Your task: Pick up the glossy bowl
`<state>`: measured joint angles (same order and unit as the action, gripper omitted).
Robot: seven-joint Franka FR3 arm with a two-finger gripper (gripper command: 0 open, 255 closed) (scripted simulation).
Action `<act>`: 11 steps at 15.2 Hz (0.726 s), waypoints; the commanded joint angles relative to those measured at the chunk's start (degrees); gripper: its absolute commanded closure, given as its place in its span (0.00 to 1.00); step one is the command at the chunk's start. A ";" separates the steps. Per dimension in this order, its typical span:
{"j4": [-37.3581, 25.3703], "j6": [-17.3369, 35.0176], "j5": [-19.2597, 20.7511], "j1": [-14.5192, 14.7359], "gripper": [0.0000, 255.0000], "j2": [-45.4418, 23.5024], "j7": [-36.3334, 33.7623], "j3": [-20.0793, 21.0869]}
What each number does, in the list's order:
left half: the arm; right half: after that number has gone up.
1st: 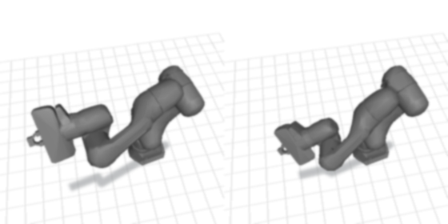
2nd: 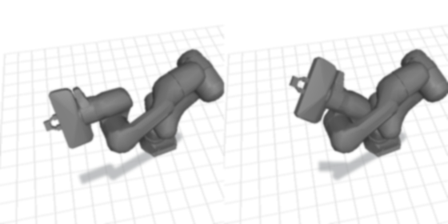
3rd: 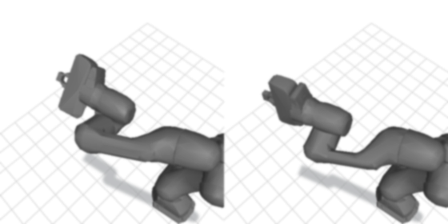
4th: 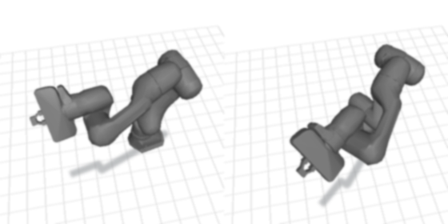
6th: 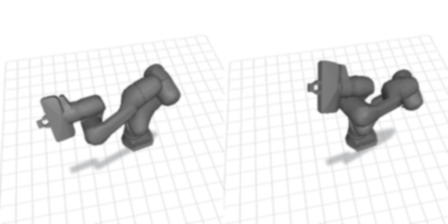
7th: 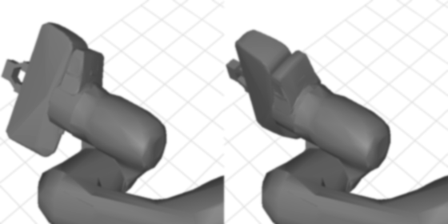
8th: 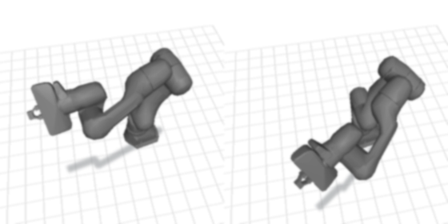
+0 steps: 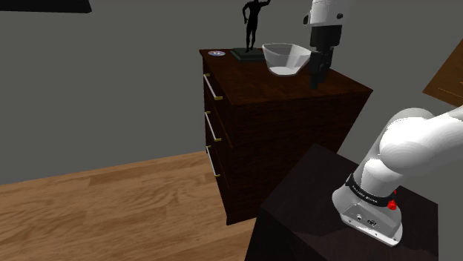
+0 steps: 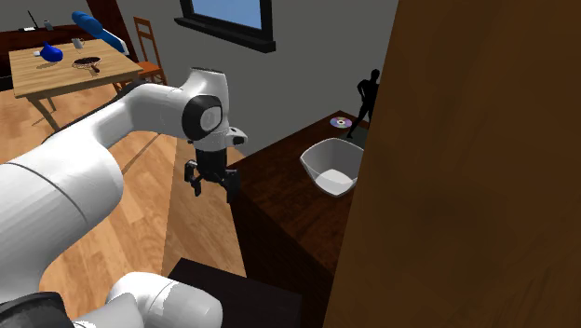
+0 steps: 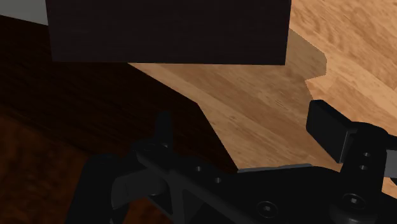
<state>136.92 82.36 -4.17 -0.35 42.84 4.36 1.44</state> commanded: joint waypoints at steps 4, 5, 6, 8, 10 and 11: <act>-2.49 2.50 3.44 -0.43 0.00 -3.71 4.99 -2.43; -3.45 3.34 4.46 -0.55 0.00 -5.02 6.61 -3.20; -4.46 4.17 5.42 -0.66 0.00 -6.36 8.21 -3.95; -6.68 5.79 7.16 -0.80 0.00 -9.13 11.33 -5.41; -9.14 7.36 8.63 -0.91 0.00 -12.01 14.40 -6.78; -10.46 8.11 9.28 -0.94 0.00 -13.49 15.92 -7.44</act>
<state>128.49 90.03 4.25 -1.17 31.16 18.36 -5.13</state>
